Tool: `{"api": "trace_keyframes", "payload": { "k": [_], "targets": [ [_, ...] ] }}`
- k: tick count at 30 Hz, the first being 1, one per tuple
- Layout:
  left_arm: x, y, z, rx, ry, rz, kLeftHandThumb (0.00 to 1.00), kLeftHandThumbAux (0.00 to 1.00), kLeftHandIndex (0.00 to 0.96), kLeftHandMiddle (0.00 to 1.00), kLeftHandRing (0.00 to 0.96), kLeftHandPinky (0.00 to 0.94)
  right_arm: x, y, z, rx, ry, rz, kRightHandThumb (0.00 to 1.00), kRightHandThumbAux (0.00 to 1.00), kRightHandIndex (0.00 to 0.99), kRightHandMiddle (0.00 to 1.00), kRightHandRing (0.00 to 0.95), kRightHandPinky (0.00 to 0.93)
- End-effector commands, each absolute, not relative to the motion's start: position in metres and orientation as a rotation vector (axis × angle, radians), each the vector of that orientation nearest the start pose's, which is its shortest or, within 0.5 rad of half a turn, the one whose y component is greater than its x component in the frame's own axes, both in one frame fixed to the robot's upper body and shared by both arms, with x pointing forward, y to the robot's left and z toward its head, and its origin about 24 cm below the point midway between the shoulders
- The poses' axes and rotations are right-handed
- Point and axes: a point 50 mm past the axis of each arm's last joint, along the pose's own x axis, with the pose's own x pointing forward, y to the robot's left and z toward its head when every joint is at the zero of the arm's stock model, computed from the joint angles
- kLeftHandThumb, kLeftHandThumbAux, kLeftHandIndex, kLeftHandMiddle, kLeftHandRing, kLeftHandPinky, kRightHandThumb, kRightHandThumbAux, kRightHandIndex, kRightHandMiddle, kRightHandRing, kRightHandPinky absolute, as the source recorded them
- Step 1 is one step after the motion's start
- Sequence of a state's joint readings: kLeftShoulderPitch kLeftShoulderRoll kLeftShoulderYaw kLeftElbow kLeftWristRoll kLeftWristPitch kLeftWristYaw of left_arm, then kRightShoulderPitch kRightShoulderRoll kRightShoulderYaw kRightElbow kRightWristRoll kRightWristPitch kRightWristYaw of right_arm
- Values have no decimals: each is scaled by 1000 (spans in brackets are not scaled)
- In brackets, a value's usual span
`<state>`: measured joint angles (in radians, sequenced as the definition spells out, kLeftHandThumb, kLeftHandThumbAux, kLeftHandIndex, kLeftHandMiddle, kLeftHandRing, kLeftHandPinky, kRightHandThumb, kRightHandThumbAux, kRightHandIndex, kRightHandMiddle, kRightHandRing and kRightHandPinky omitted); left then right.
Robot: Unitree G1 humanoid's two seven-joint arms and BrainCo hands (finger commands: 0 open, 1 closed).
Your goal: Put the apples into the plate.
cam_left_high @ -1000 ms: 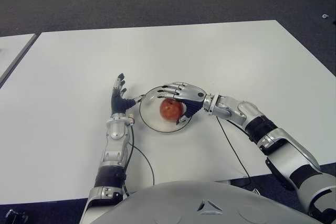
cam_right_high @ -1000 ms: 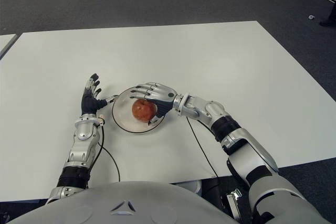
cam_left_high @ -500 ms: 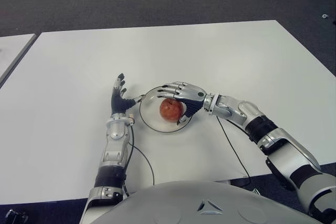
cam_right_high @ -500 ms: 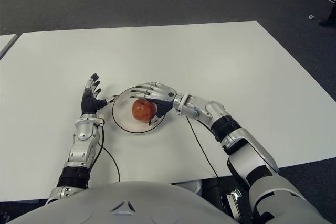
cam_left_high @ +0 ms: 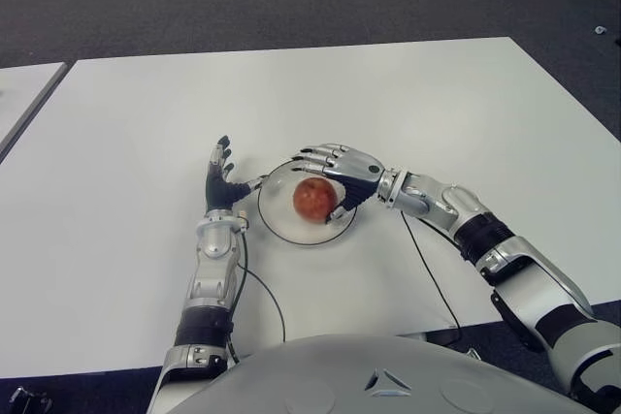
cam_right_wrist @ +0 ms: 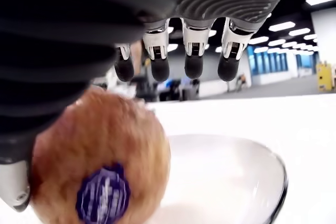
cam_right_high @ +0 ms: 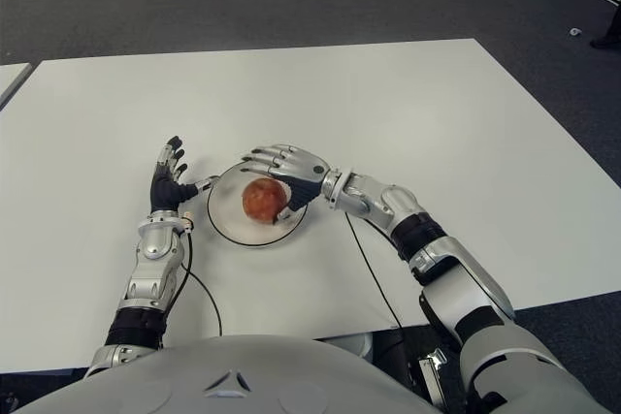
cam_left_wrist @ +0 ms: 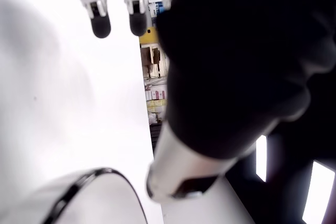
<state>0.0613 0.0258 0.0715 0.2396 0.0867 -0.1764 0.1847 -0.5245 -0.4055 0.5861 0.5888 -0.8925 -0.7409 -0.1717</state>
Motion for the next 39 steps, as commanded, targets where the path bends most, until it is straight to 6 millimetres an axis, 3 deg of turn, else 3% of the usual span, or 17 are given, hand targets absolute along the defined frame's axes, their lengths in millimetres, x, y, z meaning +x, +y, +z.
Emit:
{"api": "trace_keyframes", "payload": {
  "k": [1,8,21,30,39],
  "targets": [
    [227,184,-12,113,126,252,0,393,0,0,0,31,307,-85,61,-1189,-684,784,41,548,0,0,0,0],
    [226,185,-12,117,123,256,0,379,0,0,0,33,337,-95,89,-1043,-630,594,35,519,0,0,0,0],
    [224,186,-11,119,134,265,0,363,0,0,0,38,358,-113,110,-621,-524,274,38,475,0,0,0,0],
    [222,185,-10,125,137,263,0,362,0,0,0,42,366,-121,111,-466,-453,197,55,455,0,0,0,0],
    [220,184,-10,122,134,258,0,367,0,0,0,40,361,-131,81,-350,-294,107,59,501,0,0,0,0]
  ]
}}
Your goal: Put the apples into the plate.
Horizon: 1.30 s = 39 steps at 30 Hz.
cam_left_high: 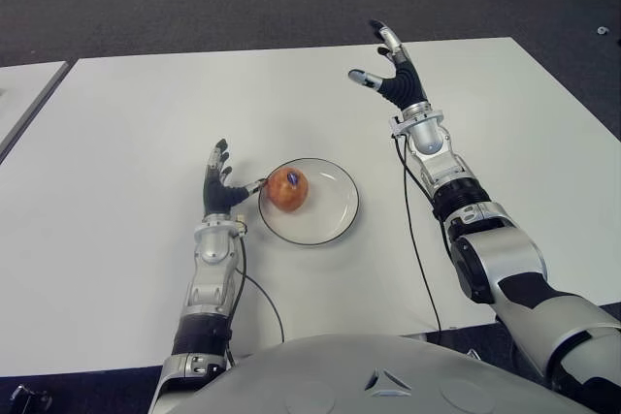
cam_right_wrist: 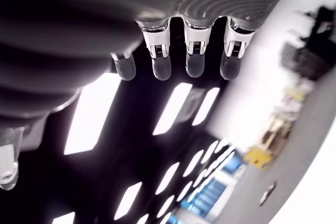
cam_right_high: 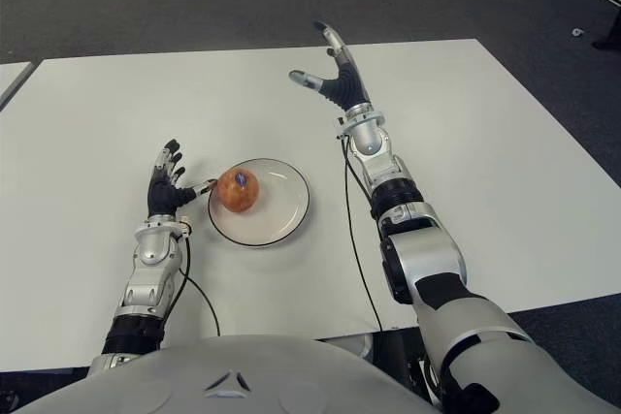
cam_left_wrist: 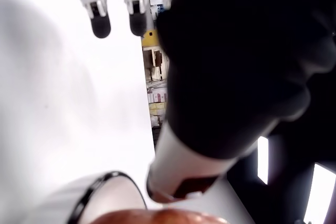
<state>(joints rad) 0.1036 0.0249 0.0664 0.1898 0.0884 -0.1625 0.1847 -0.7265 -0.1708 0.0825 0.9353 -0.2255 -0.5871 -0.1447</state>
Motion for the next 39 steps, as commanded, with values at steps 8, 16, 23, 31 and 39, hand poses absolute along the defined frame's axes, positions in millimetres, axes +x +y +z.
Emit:
{"api": "trace_keyframes", "payload": {
  "k": [8,16,23,31,39],
  "targets": [
    [218,183,-9,119,135,259,0,370,0,0,0,42,358,-128,63,-312,-205,74,24,549,0,0,0,0],
    [216,183,-8,121,139,264,0,373,0,0,0,45,346,-134,37,-297,-119,58,13,571,0,0,0,0],
    [216,184,-8,120,142,266,0,373,0,0,0,42,337,-144,19,-269,-44,35,6,575,0,0,0,0],
    [216,185,-8,121,145,266,0,372,0,0,0,45,334,-140,3,-140,80,0,0,610,0,0,0,24],
    [217,185,-8,126,143,267,0,370,0,0,0,45,323,-140,-14,-76,146,-6,0,651,0,0,1,48]
  ]
}}
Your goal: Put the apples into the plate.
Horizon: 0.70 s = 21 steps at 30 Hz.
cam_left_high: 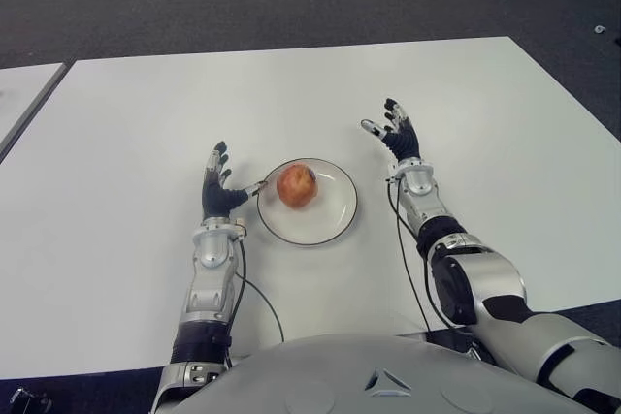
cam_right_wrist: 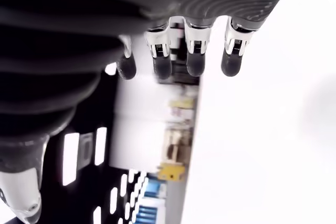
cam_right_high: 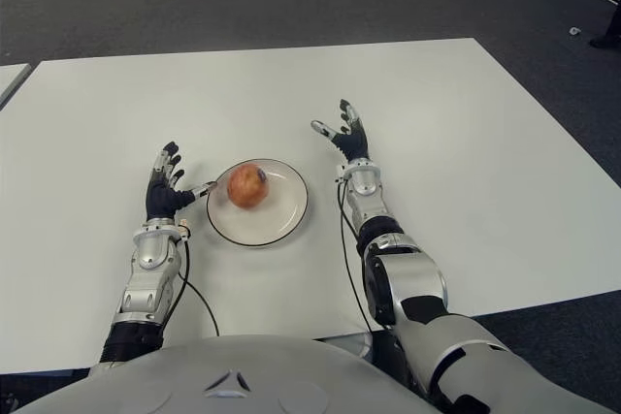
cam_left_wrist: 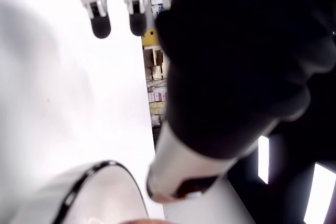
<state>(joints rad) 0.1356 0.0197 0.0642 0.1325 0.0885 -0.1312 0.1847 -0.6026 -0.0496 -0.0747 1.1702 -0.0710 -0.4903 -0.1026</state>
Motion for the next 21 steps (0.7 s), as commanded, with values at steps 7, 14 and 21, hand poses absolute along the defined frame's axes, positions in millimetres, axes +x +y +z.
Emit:
{"api": "trace_keyframes", "payload": {
  "k": [7,14,21],
  "targets": [
    [217,186,-9,125,144,265,0,375,0,0,0,44,315,-143,-23,-61,170,-12,0,681,0,7,30,90],
    [218,186,-9,127,142,263,0,379,0,0,0,43,310,-145,-27,-60,176,-19,1,702,0,24,51,108],
    [218,186,-9,127,141,259,0,378,0,0,0,43,304,-144,-32,-49,182,-20,30,729,0,37,65,109]
  ]
}}
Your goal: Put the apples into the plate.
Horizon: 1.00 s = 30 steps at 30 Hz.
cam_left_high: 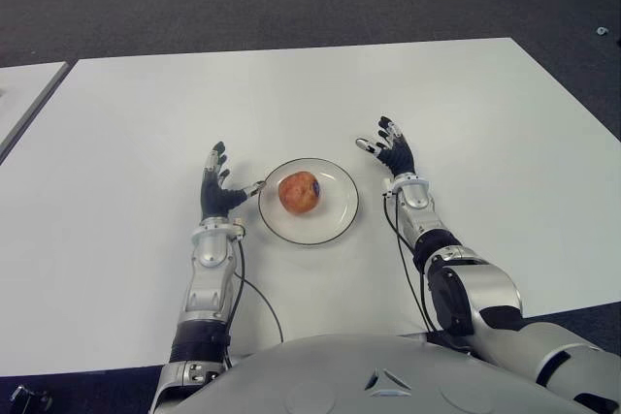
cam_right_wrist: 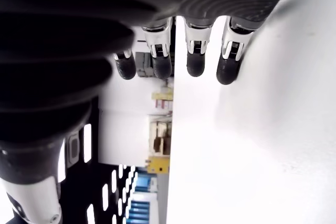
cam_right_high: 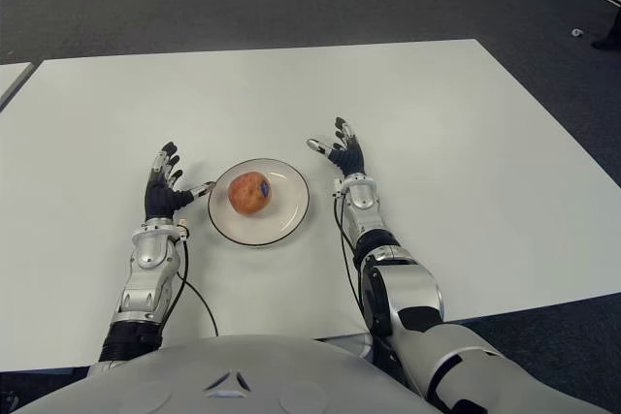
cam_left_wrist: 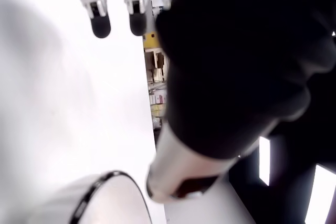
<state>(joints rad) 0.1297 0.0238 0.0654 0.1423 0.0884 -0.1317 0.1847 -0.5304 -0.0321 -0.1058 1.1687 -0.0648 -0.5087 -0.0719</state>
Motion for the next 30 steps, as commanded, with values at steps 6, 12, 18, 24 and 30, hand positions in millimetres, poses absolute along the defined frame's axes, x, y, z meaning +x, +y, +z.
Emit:
{"api": "trace_keyframes", "payload": {
  "k": [6,12,18,24,30],
  "targets": [
    [219,186,-8,127,140,258,0,375,0,0,0,43,299,-141,-36,-48,186,-12,63,738,0,31,60,103],
    [219,187,-8,125,139,256,0,370,0,0,0,41,294,-139,-41,-56,203,15,108,747,0,27,54,99],
    [219,188,-8,124,138,257,0,367,0,0,0,39,291,-139,-43,-65,213,33,134,751,0,33,58,104],
    [219,188,-7,124,141,259,0,372,0,0,0,42,287,-139,-44,-70,206,41,148,750,0,40,65,107],
    [219,188,-7,120,141,258,0,376,0,0,0,40,283,-140,-44,-76,194,45,153,746,0,43,69,111]
  ]
}}
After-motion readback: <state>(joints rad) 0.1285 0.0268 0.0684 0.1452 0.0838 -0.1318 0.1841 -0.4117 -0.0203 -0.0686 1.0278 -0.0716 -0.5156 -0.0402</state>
